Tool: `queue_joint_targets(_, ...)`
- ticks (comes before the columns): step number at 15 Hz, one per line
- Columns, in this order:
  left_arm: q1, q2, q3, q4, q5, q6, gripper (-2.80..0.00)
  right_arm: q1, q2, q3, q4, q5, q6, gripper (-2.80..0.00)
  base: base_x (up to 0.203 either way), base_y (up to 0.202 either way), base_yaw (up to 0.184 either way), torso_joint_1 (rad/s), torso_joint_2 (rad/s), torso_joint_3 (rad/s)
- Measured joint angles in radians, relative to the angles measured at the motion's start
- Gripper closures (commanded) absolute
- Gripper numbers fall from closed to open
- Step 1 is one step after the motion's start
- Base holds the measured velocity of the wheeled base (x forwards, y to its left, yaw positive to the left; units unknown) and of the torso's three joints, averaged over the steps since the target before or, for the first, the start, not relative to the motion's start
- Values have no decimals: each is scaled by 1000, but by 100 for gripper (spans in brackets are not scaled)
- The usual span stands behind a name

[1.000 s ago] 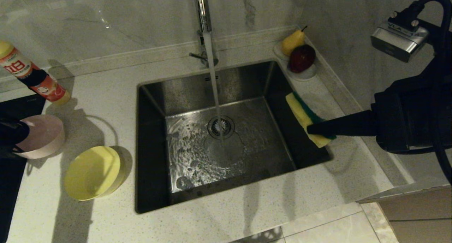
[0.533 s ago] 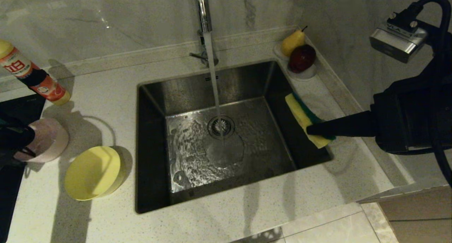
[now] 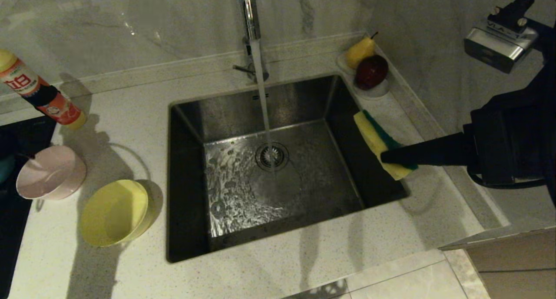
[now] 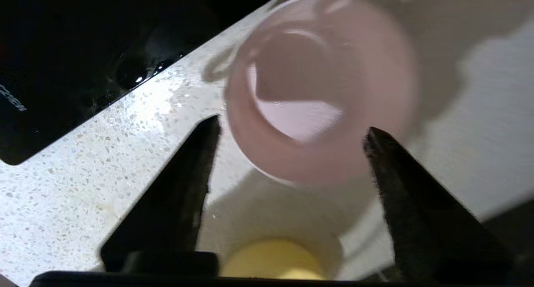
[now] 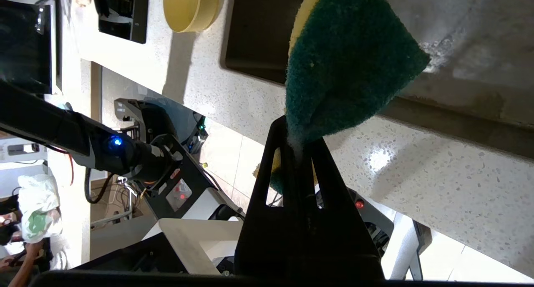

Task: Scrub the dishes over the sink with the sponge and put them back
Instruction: Wash the bowl

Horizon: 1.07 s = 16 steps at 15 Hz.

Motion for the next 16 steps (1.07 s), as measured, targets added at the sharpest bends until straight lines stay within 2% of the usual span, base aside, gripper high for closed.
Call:
queue_joint_targets(2,-13,-40,-18,2,0,24,-280,0,0,-13,0,1,-1,0,0,0,0,0,0,0)
queue_joint_targets(5,-75,-100,-24,39,-32,127,-280,0,-1,-24,1,-1,-5,0,0,0,0,0,0,0)
queue_joint_targets(6,-94,-123,-27,71,-67,161,0,0,-1,-24,2,-1,-4,0,0,0,0,0,0,0)
queue_joint_targets(8,-121,-163,-36,93,-131,200,0,0,-1,-17,5,-2,-2,0,0,0,0,0,0,0)
queue_joint_targets(9,-135,-172,-39,100,-140,204,0,-1,-1,-12,6,-2,-3,0,0,0,0,0,0,0)
queue_joint_targets(13,-180,-191,21,107,-130,303,0,-5,1,-11,3,-3,-5,0,0,0,0,0,0,0)
queue_joint_targets(16,-198,-192,66,106,-121,322,0,-12,7,-8,2,-4,-2,0,0,0,0,0,0,0)
